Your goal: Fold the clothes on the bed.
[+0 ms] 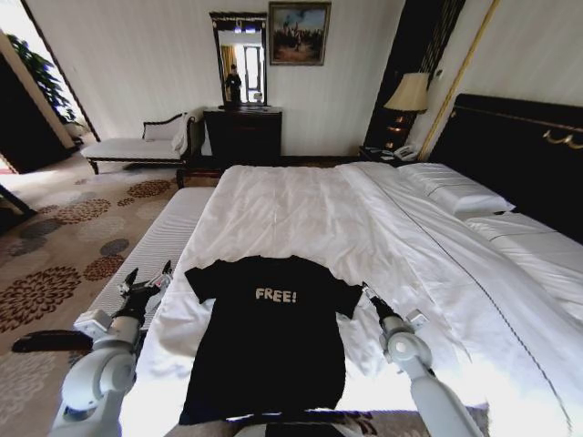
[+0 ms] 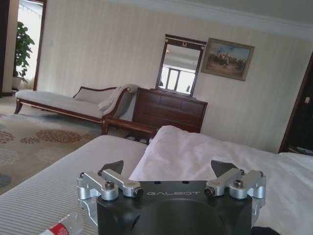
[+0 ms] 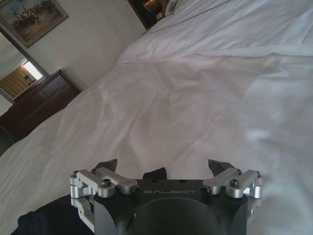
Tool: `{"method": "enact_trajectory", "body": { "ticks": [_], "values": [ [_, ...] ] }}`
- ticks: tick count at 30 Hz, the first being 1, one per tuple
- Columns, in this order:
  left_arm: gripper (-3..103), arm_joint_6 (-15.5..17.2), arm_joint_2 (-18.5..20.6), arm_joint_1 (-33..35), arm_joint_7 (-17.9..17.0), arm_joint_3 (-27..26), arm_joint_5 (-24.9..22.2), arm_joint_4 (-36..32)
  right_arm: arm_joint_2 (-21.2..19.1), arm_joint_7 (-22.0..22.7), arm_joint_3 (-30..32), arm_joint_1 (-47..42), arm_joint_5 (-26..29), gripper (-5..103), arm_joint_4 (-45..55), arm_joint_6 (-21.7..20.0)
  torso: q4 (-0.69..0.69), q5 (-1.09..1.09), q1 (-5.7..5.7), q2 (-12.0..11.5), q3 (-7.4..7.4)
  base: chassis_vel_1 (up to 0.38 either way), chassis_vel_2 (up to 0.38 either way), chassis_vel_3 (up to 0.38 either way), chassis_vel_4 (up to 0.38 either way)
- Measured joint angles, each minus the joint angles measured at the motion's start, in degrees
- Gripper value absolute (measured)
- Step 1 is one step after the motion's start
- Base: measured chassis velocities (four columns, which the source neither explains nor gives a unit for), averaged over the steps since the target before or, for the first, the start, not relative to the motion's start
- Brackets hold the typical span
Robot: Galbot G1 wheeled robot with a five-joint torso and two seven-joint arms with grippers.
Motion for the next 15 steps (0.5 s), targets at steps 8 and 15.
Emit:
{"method": "enact_trajectory", "body": {
  "ticks": [8, 15],
  "values": [
    [100, -4.6, -1.9, 2.9, 2.4, 1.4, 3.4, 4.1, -0.2, -3.8, -2.0, 1.2, -2.6, 100, -4.8, 2.0, -0.03, -0.01, 0.0, 0.0, 0.0, 0.0, 0.0, 0.0, 0.0],
    [100, -4.6, -5.8, 4.1, 0.8, 2.5, 2.8, 1.4, 0.6, -9.7, -3.6, 6.1, 4.9, 100, -10.1, 4.0, -0.01, 0.0, 0.0, 0.0, 0.0, 0.0, 0.0, 0.0, 0.0]
  ]
}}
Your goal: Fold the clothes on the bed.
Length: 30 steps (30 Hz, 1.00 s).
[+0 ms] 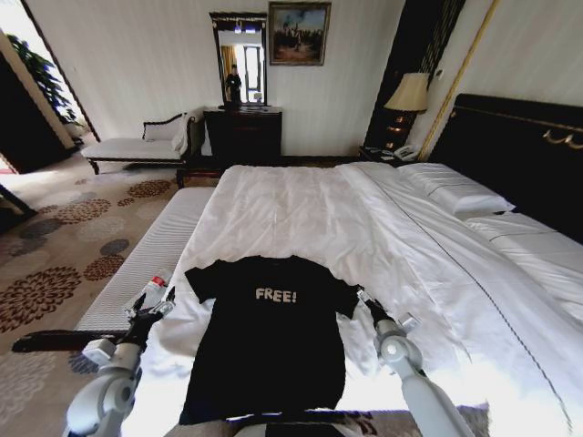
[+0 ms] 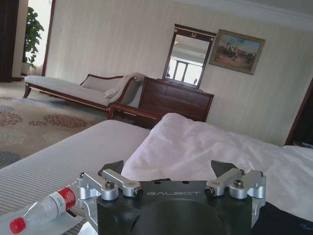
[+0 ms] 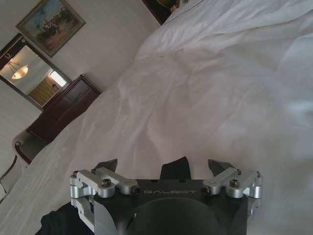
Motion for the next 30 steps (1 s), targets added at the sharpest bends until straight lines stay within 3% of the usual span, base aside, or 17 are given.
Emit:
{"method": "enact_trajectory", "body": {
  "ticks": [10, 12, 15, 16, 17, 19, 25, 27, 30],
  "values": [
    [100, 0.5, 1.0, 1.7, -1.1, -2.7, -3.3, -1.6, 1.3, -3.1, -0.2, 2.9, 2.2, 101, -5.7, 1.6, -0.01, -0.01, 0.0, 0.0, 0.0, 0.0, 0.0, 0.0, 0.0],
    [100, 0.5, 1.1, 1.7, -1.2, -2.9, -3.5, -1.7, 1.6, -3.5, -0.2, 2.9, 2.5, 96, -6.0, 2.0, -0.01, 0.0, 0.0, 0.0, 0.0, 0.0, 0.0, 0.0, 0.0],
    [100, 0.6, 1.1, 1.8, -1.5, -3.0, -3.7, -1.7, 2.2, -4.5, -0.1, 2.6, 3.6, 80, -6.1, 2.5, -0.01, -0.01, 0.0, 0.0, 0.0, 0.0, 0.0, 0.0, 0.0],
    [100, 0.7, 1.1, 1.8, -1.6, -3.0, -3.7, -1.7, 2.3, -4.7, -0.1, 2.4, 3.7, 80, -6.0, 2.5, -0.02, 0.0, 0.0, 0.0, 0.0, 0.0, 0.0, 0.0, 0.0],
    [100, 0.7, 1.1, 1.7, -1.6, -2.9, -3.7, -1.8, 2.5, -4.9, 0.0, 2.2, 3.8, 70, -5.9, 2.5, -0.01, 0.0, 0.0, 0.0, 0.0, 0.0, 0.0, 0.0, 0.0],
    [100, 0.7, 1.1, 1.7, -1.7, -2.9, -3.7, -1.8, 2.6, -5.1, 0.0, 2.1, 3.8, 70, -5.8, 2.5, -0.02, 0.0, 0.0, 0.0, 0.0, 0.0, 0.0, 0.0, 0.0],
    [100, 0.8, 1.1, 1.7, -1.9, -2.9, -3.7, -1.7, 3.0, -5.1, 0.1, 1.9, 3.6, 42, -5.6, 2.7, -0.01, 0.0, 0.0, 0.0, 0.0, 0.0, 0.0, 0.0, 0.0],
    [100, 0.8, 1.2, 1.7, -1.9, -2.9, -3.8, -1.7, 3.0, -5.1, 0.2, 1.9, 3.6, 42, -5.7, 2.7, -0.01, 0.0, 0.0, 0.0, 0.0, 0.0, 0.0, 0.0, 0.0],
    [100, 0.8, 1.2, 1.7, -2.0, -3.0, -4.0, -1.7, 3.0, -4.9, 0.3, 1.9, 3.3, 25, -5.7, 2.9, -0.01, 0.0, 0.0, 0.0, 0.0, 0.0, 0.0, 0.0, 0.0]
  ]
}}
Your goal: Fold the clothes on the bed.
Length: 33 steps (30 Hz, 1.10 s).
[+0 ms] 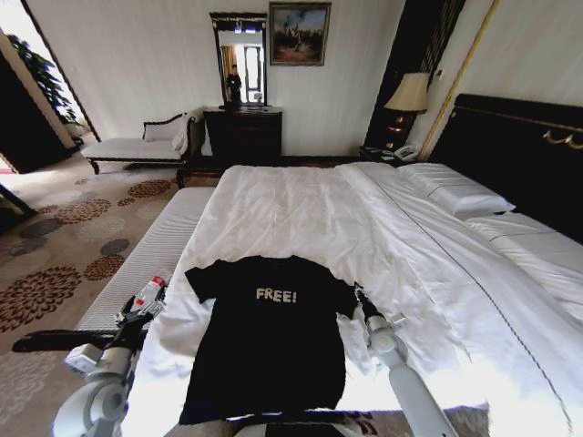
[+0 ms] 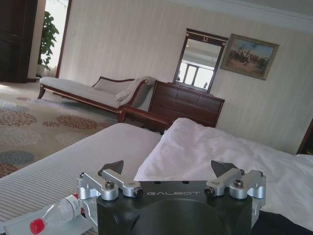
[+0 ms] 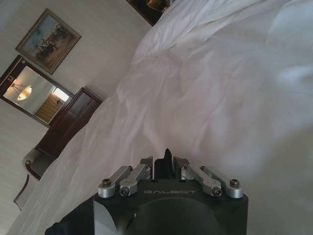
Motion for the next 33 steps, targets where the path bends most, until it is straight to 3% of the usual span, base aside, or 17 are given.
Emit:
{"method": "enact_trajectory", "body": {
  "ticks": [3, 8, 19, 33],
  "values": [
    [100, 0.0, 0.0, -0.1, 0.0, 0.0, 0.0, 0.0, 0.0, 0.1, 0.1, -0.1, -0.5, 20, 0.2, 0.2, 0.0, 0.0, 0.0, 0.0, 0.0, 0.0, 0.0, 0.0, 0.0],
    [100, 0.0, -0.2, -0.1, -0.1, 0.2, -0.2, 0.0, -0.3, 0.5, 0.3, -0.2, -1.8, 1, 0.5, 0.9, 0.0, 0.0, 0.0, 0.0, 0.0, 0.0, 0.0, 0.0, 0.0],
    [100, 0.0, -0.5, -0.2, -0.3, 0.4, -1.3, 0.3, -1.7, 4.7, 0.9, -2.0, 1.2, 0, 11.8, 0.0, -0.01, -0.02, 0.0, 0.0, 0.0, 0.0, 0.0, 0.0, 0.0],
    [100, 0.0, -1.4, -0.7, -0.4, 0.3, -0.9, 2.0, 0.4, 6.3, -7.1, 2.3, -1.1, 0, 11.0, -2.2, 0.0, -0.02, -0.01, 0.0, 0.0, 0.0, 0.0, 0.0, 0.0]
  ]
}}
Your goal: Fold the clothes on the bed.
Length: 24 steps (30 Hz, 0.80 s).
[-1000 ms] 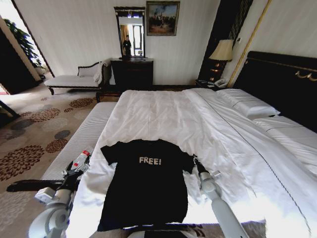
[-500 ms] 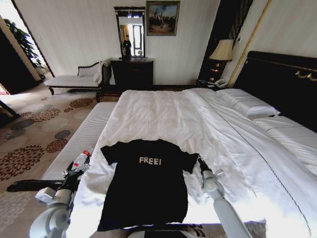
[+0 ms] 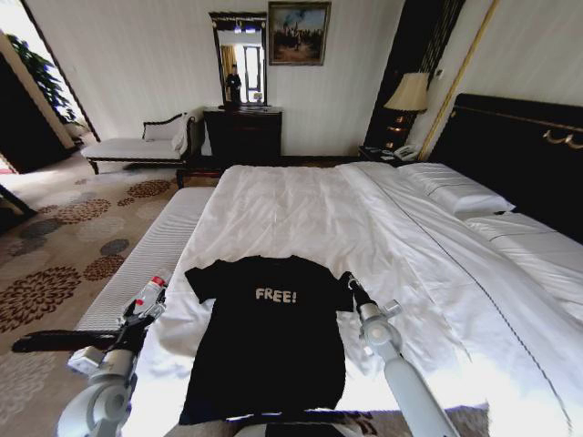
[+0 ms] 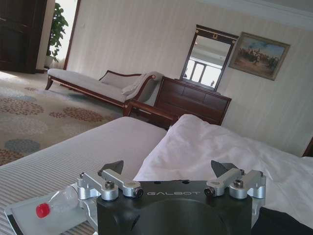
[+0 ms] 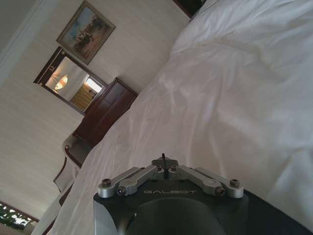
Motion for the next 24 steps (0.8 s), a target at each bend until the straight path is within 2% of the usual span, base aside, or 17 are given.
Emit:
{"method": "enact_trajectory", "body": {
  "ticks": [5, 6, 10, 11, 13, 24],
  "values": [
    [100, 0.3, -0.7, -0.6, -0.1, 0.4, 0.1, 0.3, 1.2, 0.1, -4.0, 2.4, -1.5, -1, -1.2, -0.3, 0.0, 0.01, 0.01, 0.0, 0.0, 0.0, 0.0, 0.0, 0.0],
    [100, 0.5, -0.9, -0.8, -0.2, 0.5, 0.3, 0.3, 1.8, 0.0, -5.7, 3.5, -2.0, 6, -2.3, -0.3, 0.0, 0.01, 0.01, 0.0, 0.0, 0.0, 0.0, 0.0, 0.0],
    [100, 0.7, -1.0, -0.8, -0.3, 0.3, 0.4, 0.3, 2.8, -0.2, -8.1, 5.2, -2.5, 9, -4.4, -0.4, 0.0, 0.01, 0.0, 0.0, 0.0, 0.0, 0.0, 0.0, 0.0],
    [100, 0.8, -0.9, -0.8, -0.4, 0.0, 0.4, 0.3, 3.4, -0.5, -9.2, 6.1, -2.8, 4, -5.6, -0.4, 0.01, 0.01, 0.0, 0.0, 0.0, 0.0, 0.0, 0.0, 0.0],
    [100, 0.8, -0.8, -0.7, -0.4, -0.4, 0.3, 0.4, 4.0, -0.7, -10.2, 7.0, -3.3, 2, -7.1, -0.4, 0.0, 0.01, 0.01, 0.0, 0.0, 0.0, 0.0, 0.0, 0.0],
    [100, 1.0, -1.1, -1.0, -0.6, -0.2, 0.4, 0.7, 7.4, -1.1, -14.6, 8.8, -6.1, 0, -10.8, 0.7, 0.0, 0.01, 0.01, 0.0, 0.0, 0.0, 0.0, 0.0, 0.0]
  ]
}}
